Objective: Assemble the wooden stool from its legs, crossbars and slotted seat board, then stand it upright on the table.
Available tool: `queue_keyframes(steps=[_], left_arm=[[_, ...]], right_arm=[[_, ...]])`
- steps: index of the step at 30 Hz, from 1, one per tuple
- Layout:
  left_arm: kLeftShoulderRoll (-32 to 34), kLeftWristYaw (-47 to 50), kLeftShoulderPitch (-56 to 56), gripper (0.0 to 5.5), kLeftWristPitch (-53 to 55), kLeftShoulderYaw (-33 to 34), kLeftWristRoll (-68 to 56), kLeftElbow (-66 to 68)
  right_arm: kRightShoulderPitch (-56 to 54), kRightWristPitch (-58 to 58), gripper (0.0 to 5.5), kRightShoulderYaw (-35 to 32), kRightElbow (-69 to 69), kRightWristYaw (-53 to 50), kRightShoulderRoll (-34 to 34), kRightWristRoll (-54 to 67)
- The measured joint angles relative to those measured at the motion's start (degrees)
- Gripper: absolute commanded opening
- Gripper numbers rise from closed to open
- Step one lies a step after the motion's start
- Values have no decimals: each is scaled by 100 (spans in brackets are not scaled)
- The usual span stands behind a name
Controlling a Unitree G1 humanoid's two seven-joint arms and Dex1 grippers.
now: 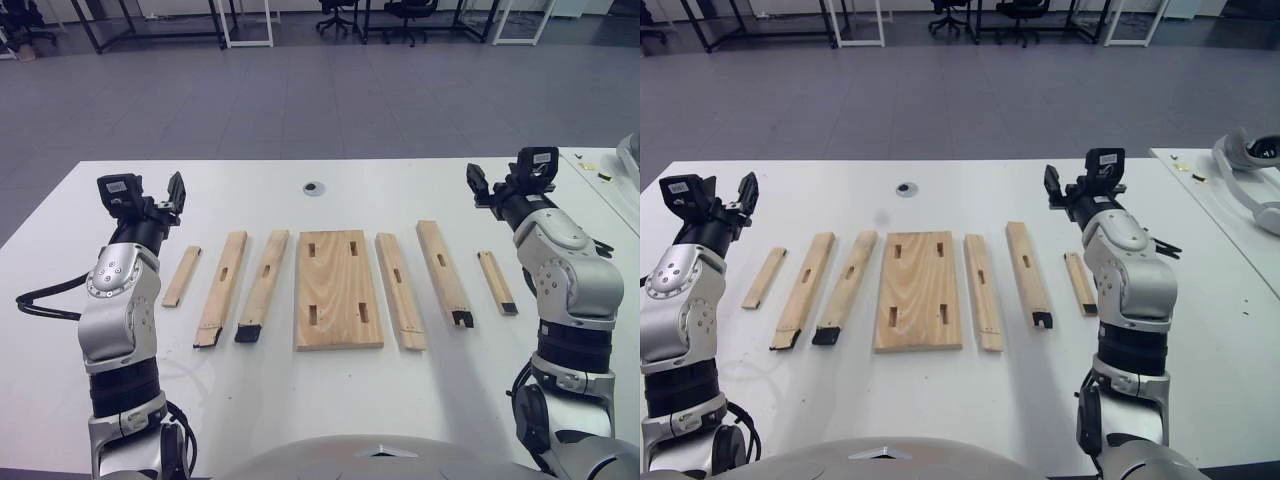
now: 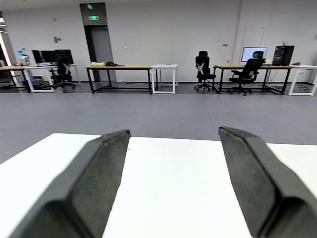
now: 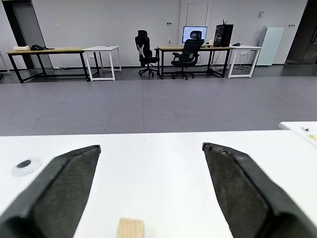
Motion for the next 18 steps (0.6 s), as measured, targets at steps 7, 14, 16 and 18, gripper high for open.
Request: queue_keyframes(steps=[7,14,16,18], left_arm=[[80,-317,-241,329,-275,-201,11,620],[775,-567,-249,329,23,-624,517,992],[936,-709,-52,329,324,-735,645,1023],[1039,-817,84,329,569,-829,676,1065]], right_arm=[[121,-137,385,17,-126,-137,344,-17],[205,-218,385,22,-187,-261,512,-30],[223,-222,385,20,-211,-295,566,-30],[234,-224,385,20,-234,-334,585,-31]])
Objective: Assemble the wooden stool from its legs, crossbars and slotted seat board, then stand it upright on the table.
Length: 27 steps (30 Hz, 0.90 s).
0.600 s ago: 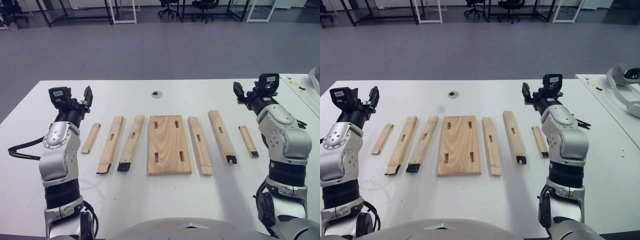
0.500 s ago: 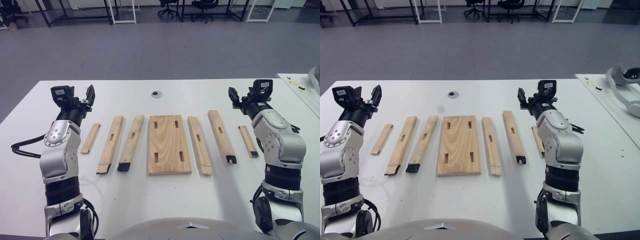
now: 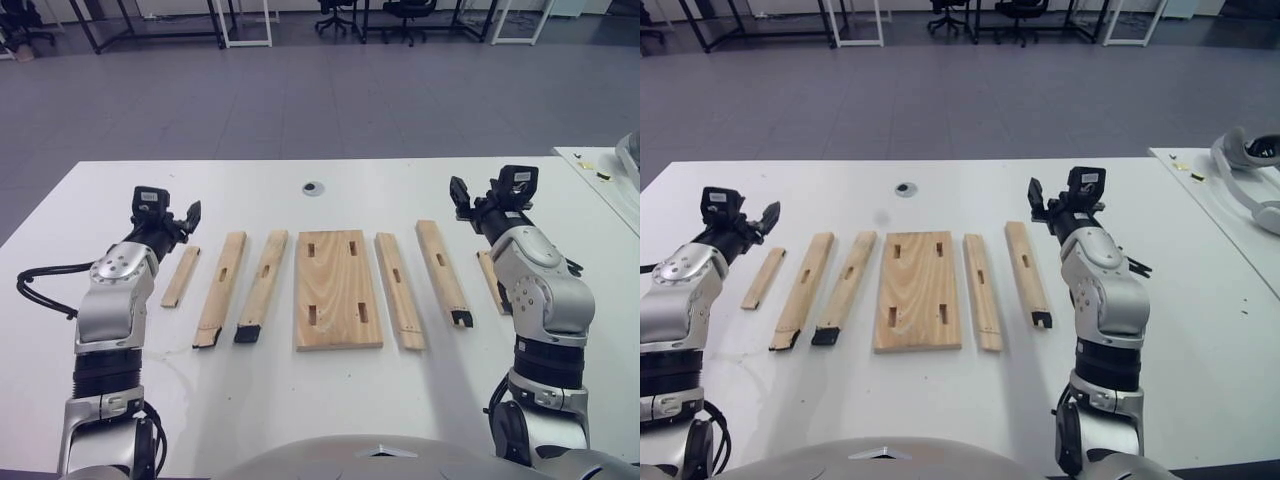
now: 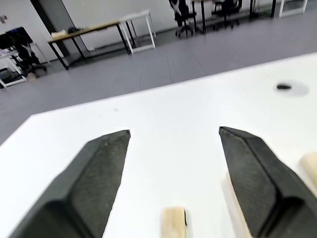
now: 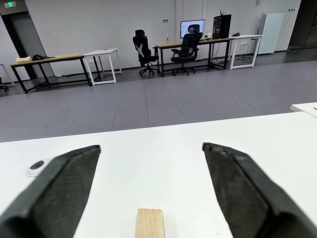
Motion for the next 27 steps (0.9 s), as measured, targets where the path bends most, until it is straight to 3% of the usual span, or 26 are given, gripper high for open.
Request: queue_keyframes(steps=[4,9,20,27], left_arm=[[14,-145,288,329,379,-73,1,590],[30,-191,458,329,35,26,19,1448],[265,-1052,464,142,-271,-38,-103,2014],[436,-1052,427,130,-418,-241,8,1982]], right_arm=[[9,0,385,2,-126,-30,13,-1],[9,-1,385,-9,-155,-31,13,0],[5,-166,388,8,-145,-36,15,-23],[-3,-171,388,0,-123,-39,110,-19]])
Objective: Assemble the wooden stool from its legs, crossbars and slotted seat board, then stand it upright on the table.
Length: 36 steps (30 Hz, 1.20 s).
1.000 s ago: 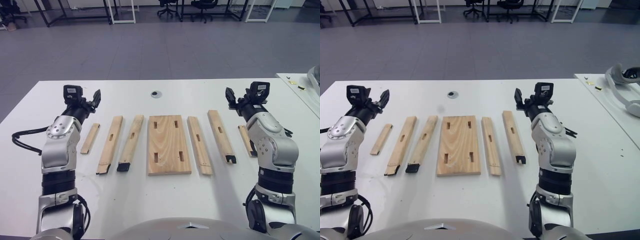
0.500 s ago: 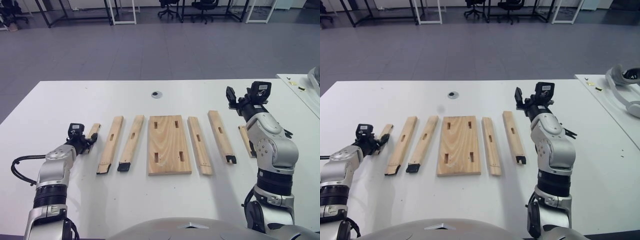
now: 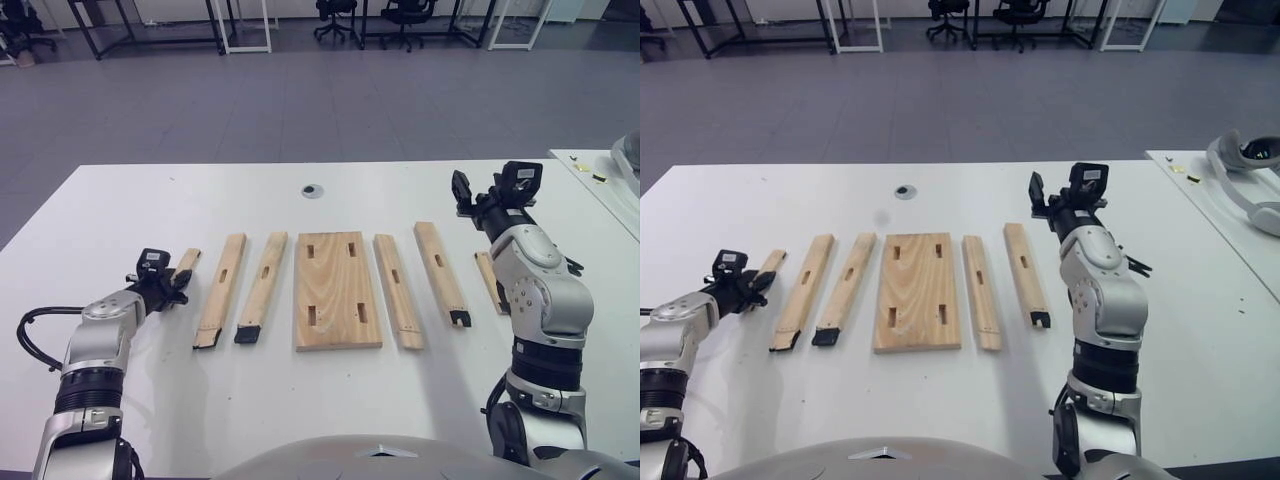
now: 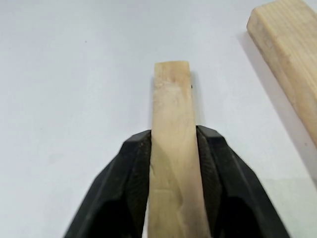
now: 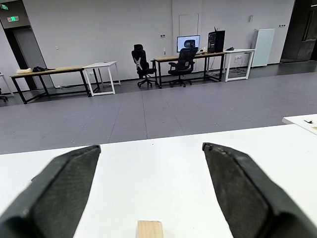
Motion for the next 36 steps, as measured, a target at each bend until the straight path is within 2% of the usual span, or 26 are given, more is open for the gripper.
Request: queue_keyframes(steps=[3,7,13,22,36], left_arm=[[-74,139,-238,130,-328,11,48,-51],[-282,178,-1531,130,-806,47,-244,-1052],[-1012,-736,-2113,130,-766,-913,-863,-2198],[-1460,-861,-2284,130,-534,-1539,-924,-2752],[-1712,-809,-2263,130,-338,-1641,-954,-3013]], right_arm=[[-139,52,388,-222,-16,61,289,559],[-701,519,388,-473,-50,359,769,1967],[-1552,1229,388,-805,177,211,1310,4322],[-1620,1371,388,-414,662,-98,1463,5025],[-1619,1111,125,-355,839,-210,1427,5335]])
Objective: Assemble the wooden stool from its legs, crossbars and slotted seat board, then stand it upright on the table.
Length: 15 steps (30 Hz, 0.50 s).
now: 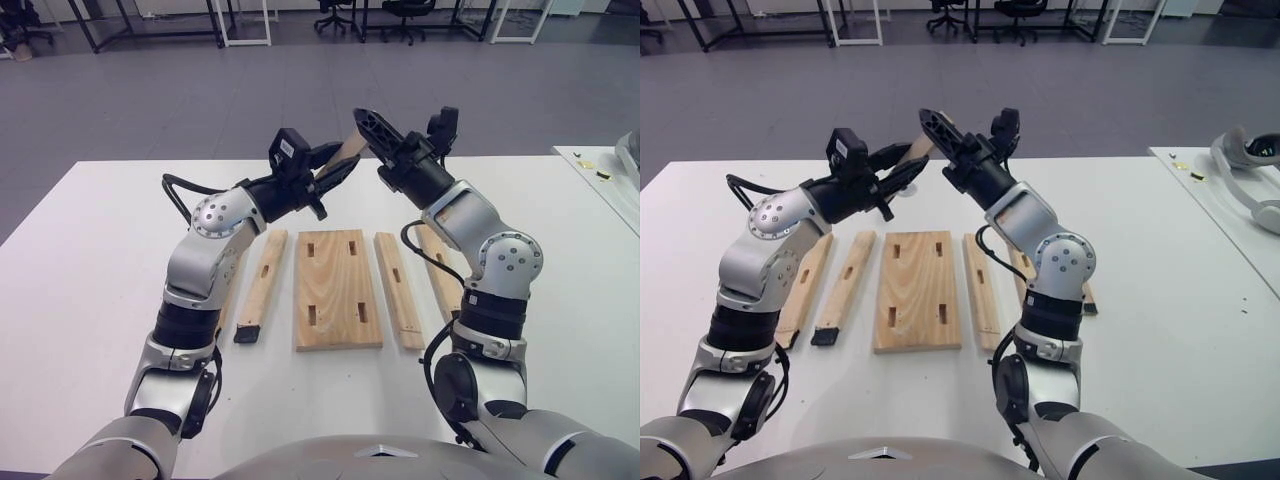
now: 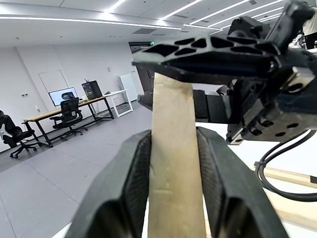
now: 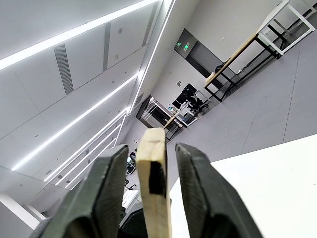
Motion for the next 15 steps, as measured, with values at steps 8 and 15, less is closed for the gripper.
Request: queue_keyframes(steps=[8,15], left_arm=[[-25,178,112,188,-147,-111,321,53],[109,259,1006,280,-339,-71,509,74]], right_arm=[[4,-221,42,324,-80,-248,-114,-561],[584,-654,42,696,-844,-679,-546,-2028]])
